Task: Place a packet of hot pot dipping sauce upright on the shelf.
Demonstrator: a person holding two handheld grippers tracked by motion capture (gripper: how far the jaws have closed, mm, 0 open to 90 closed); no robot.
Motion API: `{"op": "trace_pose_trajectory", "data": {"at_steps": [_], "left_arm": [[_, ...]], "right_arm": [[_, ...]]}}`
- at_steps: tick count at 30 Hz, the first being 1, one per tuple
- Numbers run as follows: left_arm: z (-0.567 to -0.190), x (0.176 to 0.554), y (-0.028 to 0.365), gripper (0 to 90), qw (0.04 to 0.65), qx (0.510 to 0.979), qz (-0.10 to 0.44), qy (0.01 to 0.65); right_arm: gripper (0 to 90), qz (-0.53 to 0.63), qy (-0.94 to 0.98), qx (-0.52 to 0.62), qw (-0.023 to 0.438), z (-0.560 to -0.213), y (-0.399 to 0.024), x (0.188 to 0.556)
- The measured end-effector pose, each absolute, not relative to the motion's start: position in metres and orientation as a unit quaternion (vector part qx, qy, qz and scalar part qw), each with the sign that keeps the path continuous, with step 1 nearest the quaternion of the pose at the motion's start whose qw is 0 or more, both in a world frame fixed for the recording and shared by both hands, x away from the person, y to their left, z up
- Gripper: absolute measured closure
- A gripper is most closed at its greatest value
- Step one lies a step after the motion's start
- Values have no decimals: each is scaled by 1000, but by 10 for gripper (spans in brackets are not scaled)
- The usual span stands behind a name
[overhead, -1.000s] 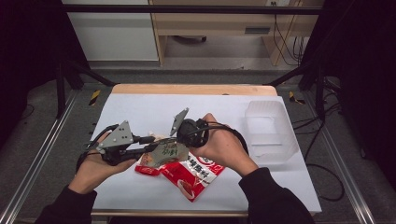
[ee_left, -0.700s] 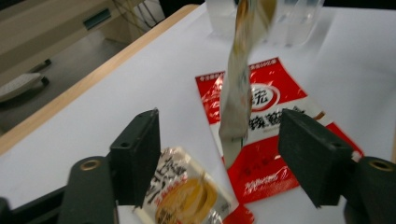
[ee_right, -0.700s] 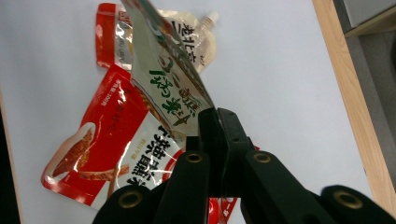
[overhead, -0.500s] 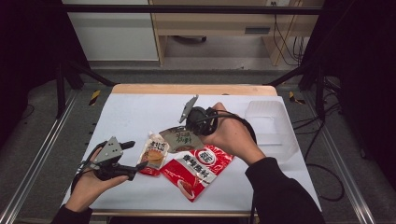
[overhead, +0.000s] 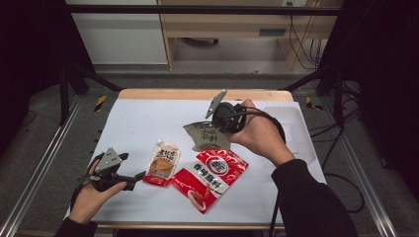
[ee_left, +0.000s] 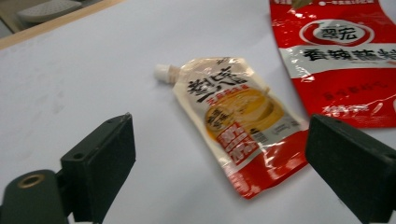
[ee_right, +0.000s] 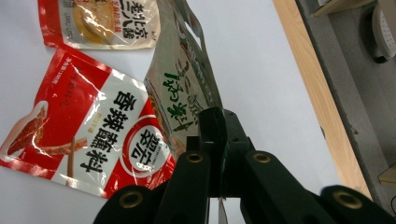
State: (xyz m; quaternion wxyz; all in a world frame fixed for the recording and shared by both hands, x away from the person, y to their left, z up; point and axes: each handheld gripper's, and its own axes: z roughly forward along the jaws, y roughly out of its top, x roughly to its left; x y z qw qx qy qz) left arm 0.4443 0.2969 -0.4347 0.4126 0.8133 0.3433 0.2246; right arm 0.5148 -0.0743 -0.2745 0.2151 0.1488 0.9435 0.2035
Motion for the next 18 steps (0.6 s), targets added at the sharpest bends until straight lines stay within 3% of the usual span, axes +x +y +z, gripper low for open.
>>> {"op": "trace_pose_trajectory", "data": {"at_steps": [18], "left_arm": [[-447, 453, 327, 65, 388, 774, 272, 419]], "right_arm": [[900, 211, 924, 192, 255, -247, -144, 508]]}}
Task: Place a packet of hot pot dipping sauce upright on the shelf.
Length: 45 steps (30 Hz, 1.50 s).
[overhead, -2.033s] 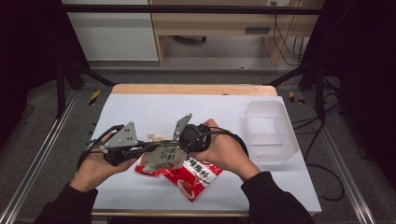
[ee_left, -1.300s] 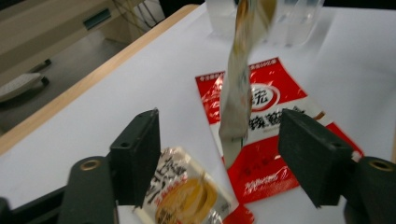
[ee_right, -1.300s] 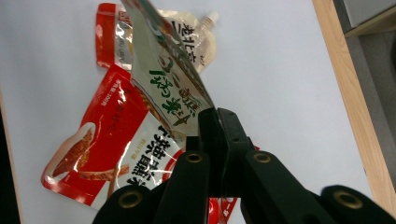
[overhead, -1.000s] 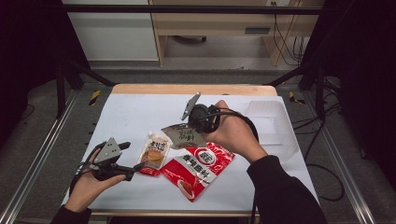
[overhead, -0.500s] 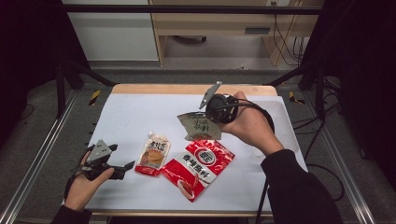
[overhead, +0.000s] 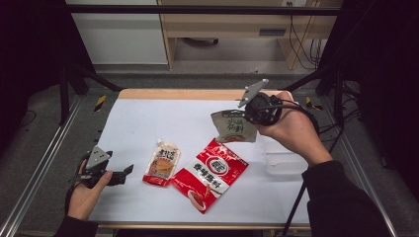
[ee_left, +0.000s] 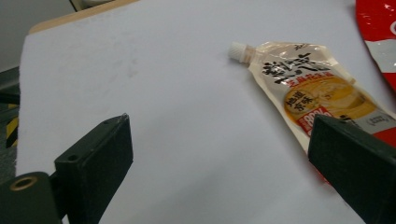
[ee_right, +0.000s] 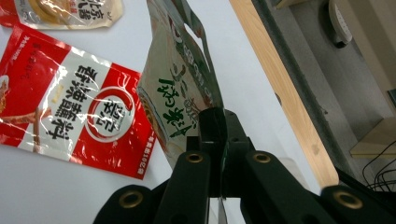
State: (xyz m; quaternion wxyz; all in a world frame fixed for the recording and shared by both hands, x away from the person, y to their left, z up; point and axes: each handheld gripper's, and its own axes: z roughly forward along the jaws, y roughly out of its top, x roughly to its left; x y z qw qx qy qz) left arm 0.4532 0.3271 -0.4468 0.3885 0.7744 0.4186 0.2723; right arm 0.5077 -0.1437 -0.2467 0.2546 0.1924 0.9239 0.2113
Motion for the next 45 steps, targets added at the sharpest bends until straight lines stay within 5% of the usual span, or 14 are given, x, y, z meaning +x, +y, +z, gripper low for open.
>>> {"op": "trace_pose_trajectory", "data": {"at_steps": [45], "left_arm": [[-451, 458, 336, 66, 350, 771, 300, 439]], "right_arm": [[900, 217, 901, 275, 256, -267, -263, 477]]}}
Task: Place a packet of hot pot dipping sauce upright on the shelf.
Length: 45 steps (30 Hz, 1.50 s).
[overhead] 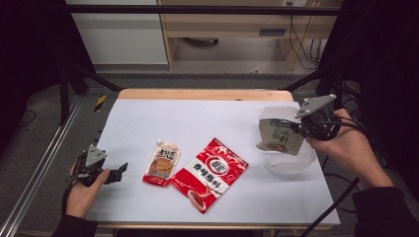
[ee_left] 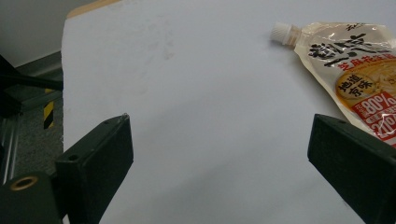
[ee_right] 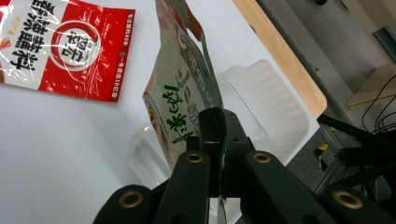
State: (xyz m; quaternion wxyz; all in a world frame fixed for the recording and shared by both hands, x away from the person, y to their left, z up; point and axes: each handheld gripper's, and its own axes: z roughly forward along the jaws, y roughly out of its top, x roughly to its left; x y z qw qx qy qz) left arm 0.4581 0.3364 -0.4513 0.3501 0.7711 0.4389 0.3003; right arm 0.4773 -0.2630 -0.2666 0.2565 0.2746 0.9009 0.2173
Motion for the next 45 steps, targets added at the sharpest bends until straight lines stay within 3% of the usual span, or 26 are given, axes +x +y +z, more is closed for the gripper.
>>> {"op": "trace_pose_trajectory", "data": {"at_steps": [12, 45], "left_arm": [[-452, 459, 336, 66, 345, 773, 300, 439], [-453, 460, 335, 65, 341, 776, 298, 438]], "right_arm": [[900, 237, 899, 276, 246, -268, -287, 465], [900, 225, 916, 262, 203, -280, -301, 465]]}}
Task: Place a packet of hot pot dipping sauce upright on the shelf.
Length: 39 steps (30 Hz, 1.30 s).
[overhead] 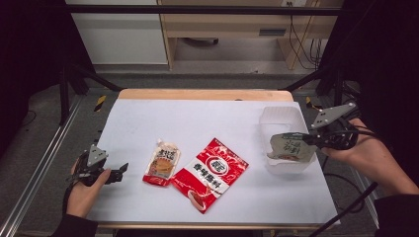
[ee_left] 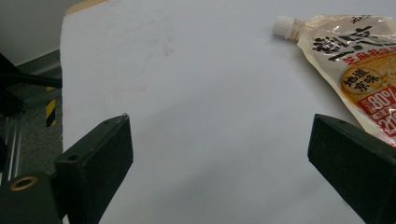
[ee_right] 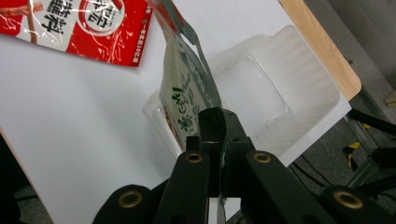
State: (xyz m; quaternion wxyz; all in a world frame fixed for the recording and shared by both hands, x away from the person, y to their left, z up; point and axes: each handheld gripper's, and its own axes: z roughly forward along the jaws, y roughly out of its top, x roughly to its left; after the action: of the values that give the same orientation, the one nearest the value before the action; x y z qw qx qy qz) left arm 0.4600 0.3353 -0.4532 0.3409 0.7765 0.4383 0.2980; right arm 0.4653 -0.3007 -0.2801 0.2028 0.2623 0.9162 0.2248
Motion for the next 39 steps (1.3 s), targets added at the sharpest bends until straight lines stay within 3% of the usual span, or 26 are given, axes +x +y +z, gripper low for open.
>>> {"op": "trace_pose_trajectory", "data": {"at_steps": [31, 39], "left_arm": [[-454, 460, 333, 65, 336, 781, 297, 435], [-455, 460, 332, 65, 336, 782, 296, 434]], "right_arm": [[893, 254, 886, 338, 189, -332, -334, 474], [840, 253, 882, 349, 192, -336, -340, 473]]}}
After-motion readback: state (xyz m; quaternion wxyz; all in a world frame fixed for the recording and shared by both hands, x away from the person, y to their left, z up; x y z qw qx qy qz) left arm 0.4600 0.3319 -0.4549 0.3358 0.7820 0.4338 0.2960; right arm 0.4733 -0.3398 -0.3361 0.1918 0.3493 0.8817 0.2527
